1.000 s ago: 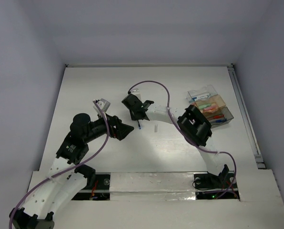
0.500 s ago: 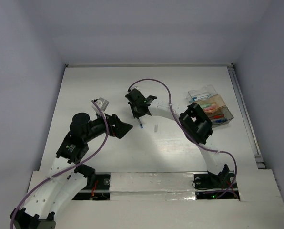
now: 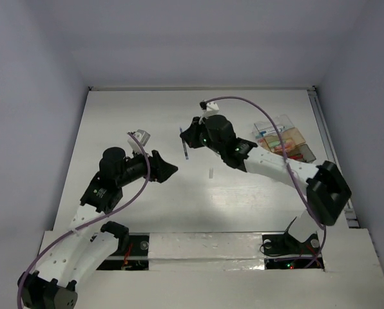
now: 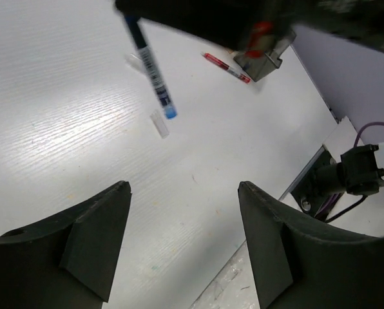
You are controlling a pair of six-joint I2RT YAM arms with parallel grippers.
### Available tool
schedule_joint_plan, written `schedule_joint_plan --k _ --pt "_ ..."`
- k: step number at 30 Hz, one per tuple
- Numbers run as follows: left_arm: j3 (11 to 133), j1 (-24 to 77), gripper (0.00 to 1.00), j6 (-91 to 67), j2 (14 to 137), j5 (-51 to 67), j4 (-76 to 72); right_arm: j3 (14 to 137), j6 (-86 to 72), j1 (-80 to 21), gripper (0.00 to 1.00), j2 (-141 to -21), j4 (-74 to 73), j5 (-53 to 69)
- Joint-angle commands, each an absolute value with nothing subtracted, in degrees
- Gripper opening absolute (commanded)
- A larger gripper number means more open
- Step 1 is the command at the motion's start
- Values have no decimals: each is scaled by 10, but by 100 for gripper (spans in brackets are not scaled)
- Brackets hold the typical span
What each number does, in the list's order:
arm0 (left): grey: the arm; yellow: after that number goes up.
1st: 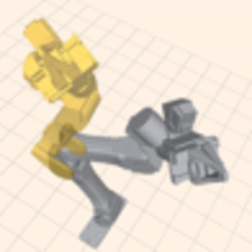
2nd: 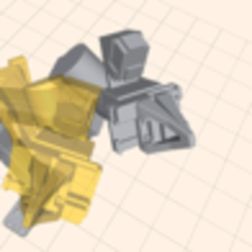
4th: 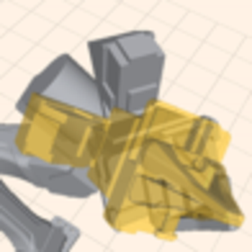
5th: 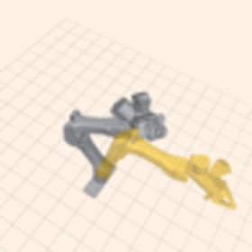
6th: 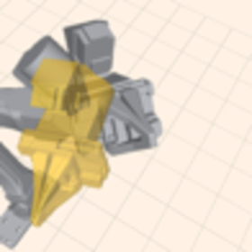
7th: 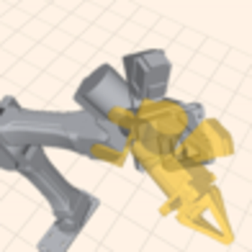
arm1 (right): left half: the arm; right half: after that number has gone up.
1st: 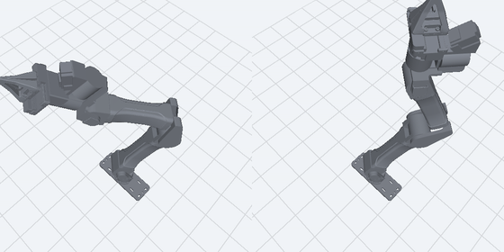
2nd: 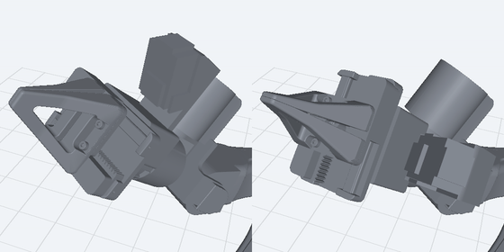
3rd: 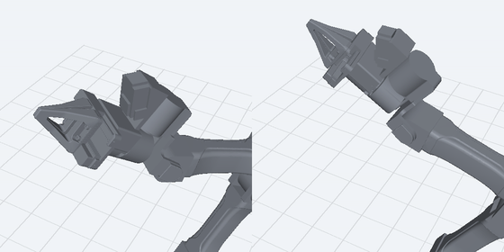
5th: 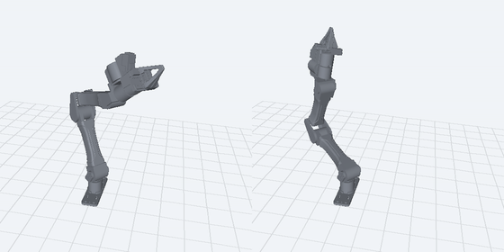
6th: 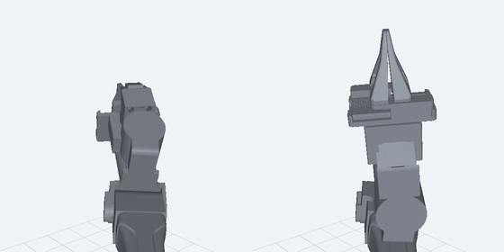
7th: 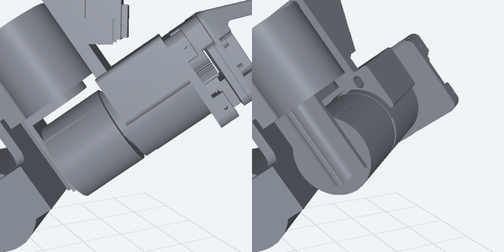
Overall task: Sort the stationery into containers
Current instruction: Pick up the pen from the center of the board.
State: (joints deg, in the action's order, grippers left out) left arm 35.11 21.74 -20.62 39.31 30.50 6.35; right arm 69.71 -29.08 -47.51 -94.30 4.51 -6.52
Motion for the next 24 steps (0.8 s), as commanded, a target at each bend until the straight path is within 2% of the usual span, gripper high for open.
schedule_joint_plan --k 1,12,19,24 --pt "355 207 63 -208 396 300 45 648 -361 -507 0 -897 235 -42" --pt "352 185 62 -213 384 308 35 613 -394 -549 0 -883 337 -28" --pt "350 174 39 -214 390 315 31 599 -417 -555 0 -884 363 -9" --pt "348 169 38 -216 388 318 25 597 -436 -555 0 -896 383 25"
